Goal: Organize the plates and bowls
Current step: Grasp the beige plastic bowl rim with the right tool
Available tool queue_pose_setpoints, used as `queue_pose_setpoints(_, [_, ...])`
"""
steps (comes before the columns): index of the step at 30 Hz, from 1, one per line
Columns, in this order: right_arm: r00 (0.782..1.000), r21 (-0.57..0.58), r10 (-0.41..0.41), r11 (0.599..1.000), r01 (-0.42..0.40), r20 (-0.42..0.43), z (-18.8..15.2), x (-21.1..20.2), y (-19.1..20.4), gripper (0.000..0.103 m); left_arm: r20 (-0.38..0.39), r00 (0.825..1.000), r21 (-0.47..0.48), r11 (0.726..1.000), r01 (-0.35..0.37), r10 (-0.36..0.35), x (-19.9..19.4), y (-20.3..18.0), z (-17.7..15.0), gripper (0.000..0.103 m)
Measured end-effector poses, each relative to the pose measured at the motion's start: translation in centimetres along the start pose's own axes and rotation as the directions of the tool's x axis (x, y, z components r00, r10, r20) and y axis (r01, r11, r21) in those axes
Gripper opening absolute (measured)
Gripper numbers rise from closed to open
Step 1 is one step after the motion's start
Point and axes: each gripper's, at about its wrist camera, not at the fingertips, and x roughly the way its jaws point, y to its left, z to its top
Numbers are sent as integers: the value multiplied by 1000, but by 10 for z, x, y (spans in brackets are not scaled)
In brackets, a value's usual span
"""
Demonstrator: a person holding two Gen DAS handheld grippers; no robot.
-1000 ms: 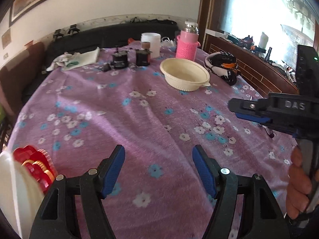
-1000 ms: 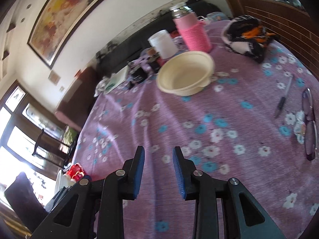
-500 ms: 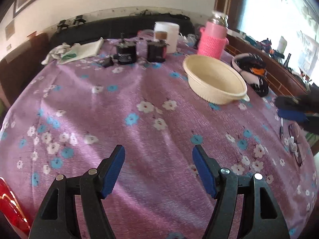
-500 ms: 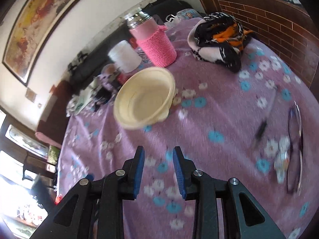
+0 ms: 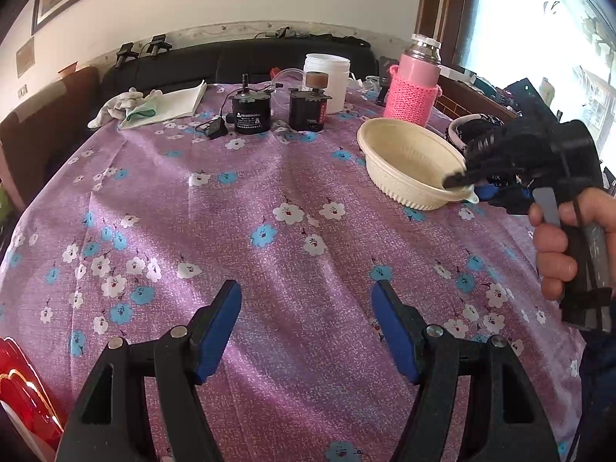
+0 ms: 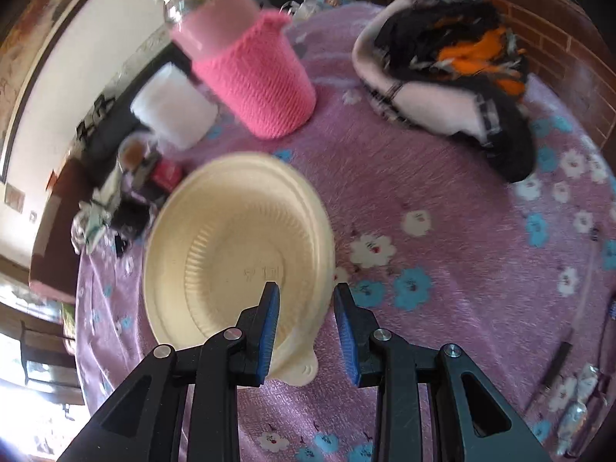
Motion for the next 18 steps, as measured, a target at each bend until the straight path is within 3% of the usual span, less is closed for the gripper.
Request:
queue_pose_setpoints(4, [1000, -13, 28, 1000, -28, -1, -7, -8, -3, 11, 4, 1000, -7, 1000, -6, 6, 0, 3, 1, 69])
queue_pose_setpoints(11, [995, -137, 79, 987, -87, -57, -51, -56, -8, 9, 80, 997, -75, 997, 12, -6, -21, 18, 5, 69])
queue_pose_setpoints(14, [985, -204, 124, 968, -147, -119, -76, -75, -8, 9, 114, 993, -102, 994, 46, -34, -31, 23, 8, 69])
queue_pose_setpoints(18, [976, -304, 121, 937, -172, -180, -104, -83, 2, 12, 138, 988, -107, 990, 88, -72, -39, 23, 10, 69])
